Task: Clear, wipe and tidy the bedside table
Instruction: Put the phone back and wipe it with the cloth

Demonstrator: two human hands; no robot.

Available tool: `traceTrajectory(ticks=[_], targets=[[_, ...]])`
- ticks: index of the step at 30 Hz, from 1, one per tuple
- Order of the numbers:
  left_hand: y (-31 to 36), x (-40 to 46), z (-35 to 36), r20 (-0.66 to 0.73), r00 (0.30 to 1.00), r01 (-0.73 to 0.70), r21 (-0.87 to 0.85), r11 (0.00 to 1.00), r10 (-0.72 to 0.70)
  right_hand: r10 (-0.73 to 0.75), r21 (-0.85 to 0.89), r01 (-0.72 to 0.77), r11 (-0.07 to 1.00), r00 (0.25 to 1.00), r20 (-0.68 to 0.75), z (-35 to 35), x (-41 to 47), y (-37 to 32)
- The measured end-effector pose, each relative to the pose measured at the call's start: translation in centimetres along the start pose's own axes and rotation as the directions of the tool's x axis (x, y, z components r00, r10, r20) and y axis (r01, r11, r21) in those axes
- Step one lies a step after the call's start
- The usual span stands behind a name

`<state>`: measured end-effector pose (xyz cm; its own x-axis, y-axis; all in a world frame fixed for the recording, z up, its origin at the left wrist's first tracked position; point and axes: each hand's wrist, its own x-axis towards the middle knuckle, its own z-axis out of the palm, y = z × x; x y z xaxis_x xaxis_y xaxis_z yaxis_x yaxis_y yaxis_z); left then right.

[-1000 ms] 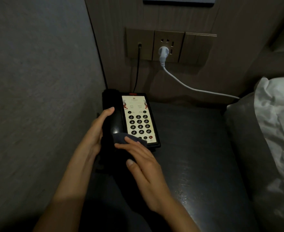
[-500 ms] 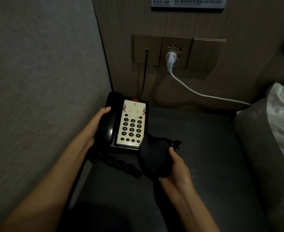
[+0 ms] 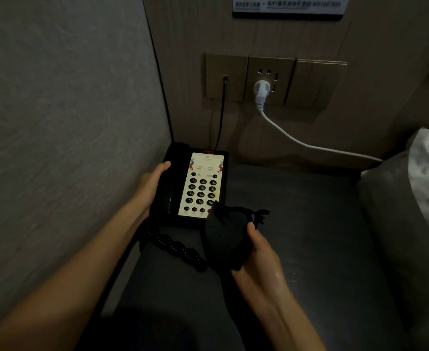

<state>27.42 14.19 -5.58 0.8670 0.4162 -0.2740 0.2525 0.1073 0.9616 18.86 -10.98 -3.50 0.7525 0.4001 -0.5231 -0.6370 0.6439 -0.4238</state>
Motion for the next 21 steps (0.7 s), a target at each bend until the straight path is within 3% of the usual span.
traceTrajectory(ticks=[16,21], targets=[[0.9,0.9,1.2,0.012,1.0,-0.006,0.047,0.999,0.005,-0.067,0.081,0.061,0.995,0.995,0.074,0.0,1.1,0.6],[0.3,-1.0,0.5,0.121,0.992,-0.036,0.104,0.994,0.024,-0.04,0.09,0.035,0.995,0.998,0.058,-0.6,1.3,-0.1]])
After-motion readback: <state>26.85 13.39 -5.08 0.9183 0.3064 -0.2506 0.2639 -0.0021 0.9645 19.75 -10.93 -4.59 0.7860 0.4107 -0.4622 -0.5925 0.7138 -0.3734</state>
